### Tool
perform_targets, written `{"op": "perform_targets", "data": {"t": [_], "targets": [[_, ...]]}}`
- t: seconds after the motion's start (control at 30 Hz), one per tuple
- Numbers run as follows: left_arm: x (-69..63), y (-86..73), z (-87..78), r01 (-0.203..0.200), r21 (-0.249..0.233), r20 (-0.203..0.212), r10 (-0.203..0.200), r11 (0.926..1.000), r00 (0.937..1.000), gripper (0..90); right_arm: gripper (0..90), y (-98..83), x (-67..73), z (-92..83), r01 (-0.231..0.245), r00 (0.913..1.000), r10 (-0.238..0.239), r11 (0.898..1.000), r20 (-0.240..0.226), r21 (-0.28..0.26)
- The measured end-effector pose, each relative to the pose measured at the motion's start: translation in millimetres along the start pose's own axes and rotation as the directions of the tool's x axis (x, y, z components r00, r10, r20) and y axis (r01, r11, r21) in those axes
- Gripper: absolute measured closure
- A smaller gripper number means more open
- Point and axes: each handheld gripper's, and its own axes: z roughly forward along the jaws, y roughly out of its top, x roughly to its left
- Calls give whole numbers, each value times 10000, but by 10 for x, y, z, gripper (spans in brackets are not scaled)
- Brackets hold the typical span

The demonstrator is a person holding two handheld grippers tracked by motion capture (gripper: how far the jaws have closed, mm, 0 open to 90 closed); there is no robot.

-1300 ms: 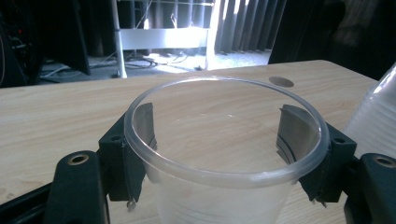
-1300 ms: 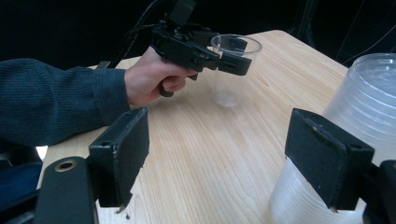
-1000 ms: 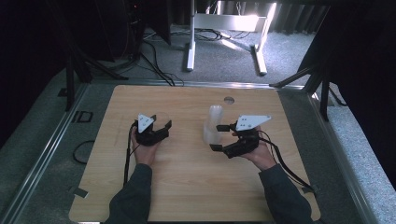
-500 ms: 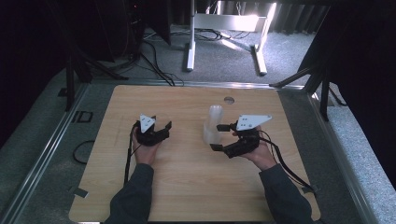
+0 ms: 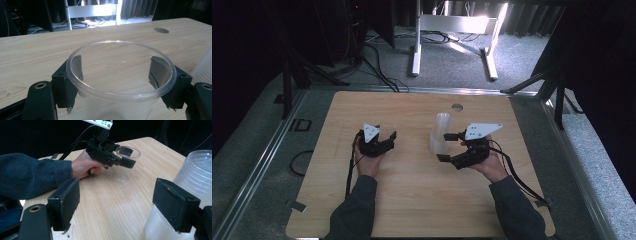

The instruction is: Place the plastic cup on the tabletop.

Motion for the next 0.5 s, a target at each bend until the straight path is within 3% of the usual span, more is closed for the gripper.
{"op": "perform_targets", "data": {"t": [0.5], "targets": [[-25, -5, 0, -58, 438, -2, 59, 9990, 10000, 201, 217, 8, -7, -15, -17, 10000, 17, 10000, 19, -12]]}}
